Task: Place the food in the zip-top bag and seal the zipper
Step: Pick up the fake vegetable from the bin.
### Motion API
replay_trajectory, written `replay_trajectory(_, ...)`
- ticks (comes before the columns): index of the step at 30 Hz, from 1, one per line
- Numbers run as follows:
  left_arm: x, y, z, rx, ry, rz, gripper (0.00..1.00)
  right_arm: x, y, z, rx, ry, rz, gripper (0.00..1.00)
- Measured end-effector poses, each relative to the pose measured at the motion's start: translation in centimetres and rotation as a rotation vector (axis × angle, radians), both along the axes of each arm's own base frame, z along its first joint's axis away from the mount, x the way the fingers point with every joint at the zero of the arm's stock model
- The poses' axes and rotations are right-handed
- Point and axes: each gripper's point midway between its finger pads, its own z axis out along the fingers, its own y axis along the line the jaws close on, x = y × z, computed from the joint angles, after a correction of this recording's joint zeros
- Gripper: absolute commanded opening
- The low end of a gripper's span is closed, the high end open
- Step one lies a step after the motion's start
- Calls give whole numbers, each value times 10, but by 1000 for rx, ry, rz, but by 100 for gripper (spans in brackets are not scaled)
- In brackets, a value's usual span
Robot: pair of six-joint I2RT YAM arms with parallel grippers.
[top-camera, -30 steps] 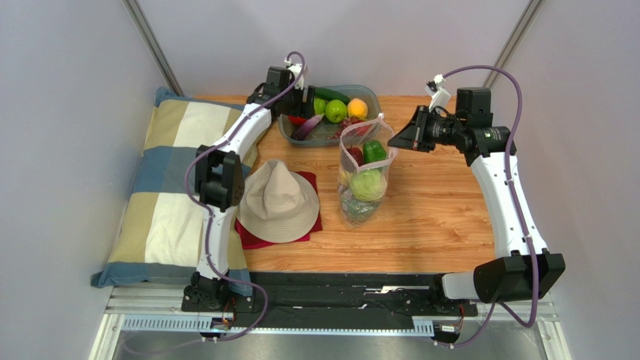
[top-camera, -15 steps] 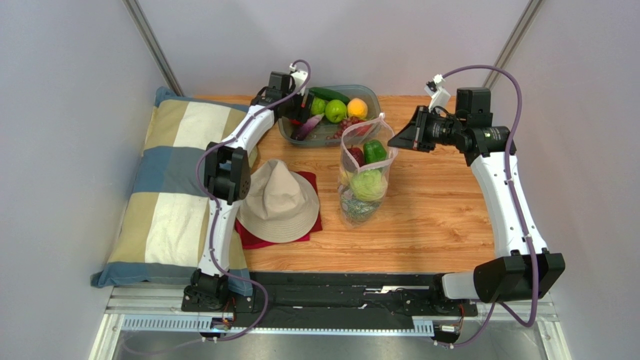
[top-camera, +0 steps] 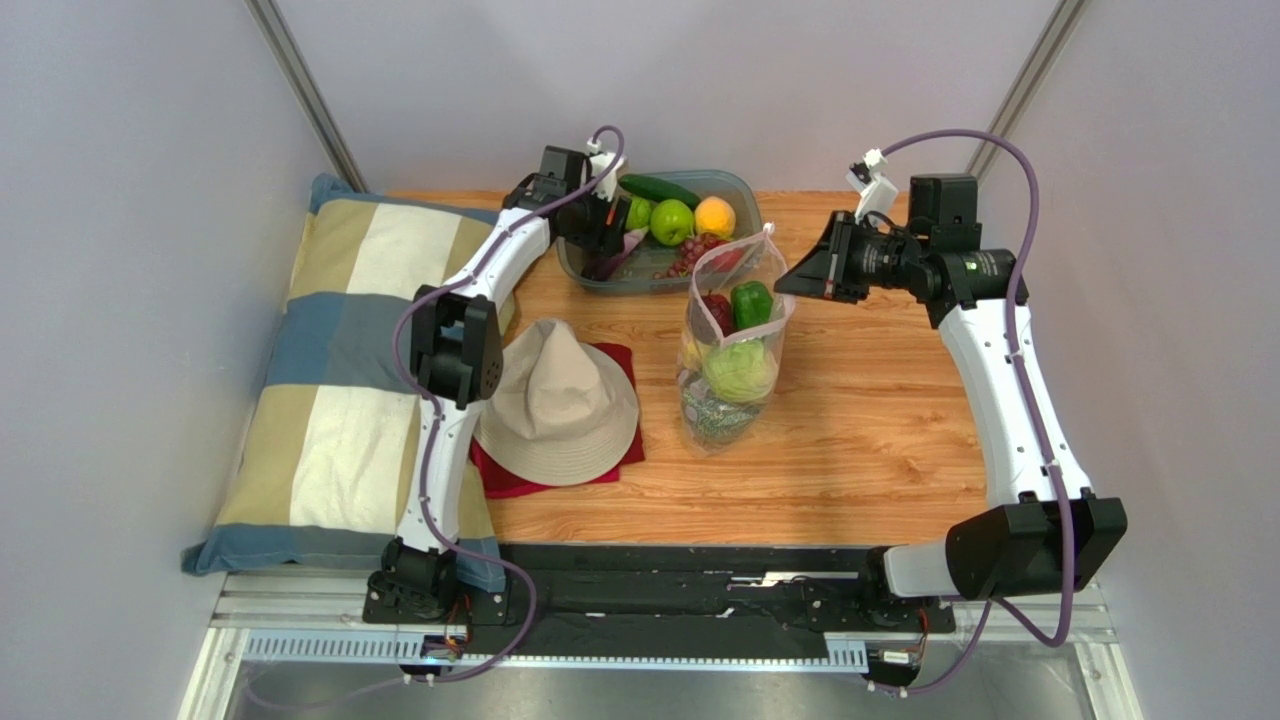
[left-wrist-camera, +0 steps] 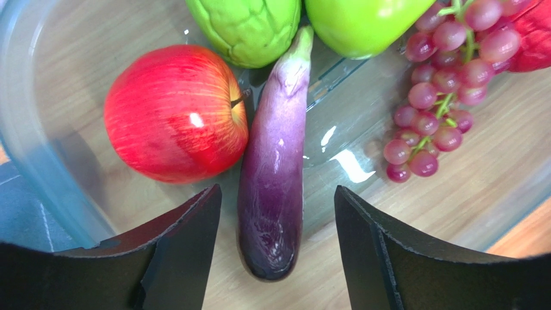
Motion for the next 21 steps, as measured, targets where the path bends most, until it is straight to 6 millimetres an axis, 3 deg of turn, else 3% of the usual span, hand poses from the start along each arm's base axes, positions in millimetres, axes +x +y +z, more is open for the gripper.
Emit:
replay_trajectory(7,-9,2,-30,54,64,-8,69,0,0,2,1,-4,1,0)
replay_trajectory(10,-12,2,-38,65,81,-16,60,0,0,2,2,-3,1,0)
replay_trajectory(14,-13,2,-40,70,85,-23,28,0,0,2,2,-3,1,0)
replay_trajectory(19,-16,-1,-35,54,91,-36,13,0,0,2,2,-3,2,0)
replay_trajectory(21,-19,-3,-24,37,89,-45,3,0,0,2,2,-4,2,0)
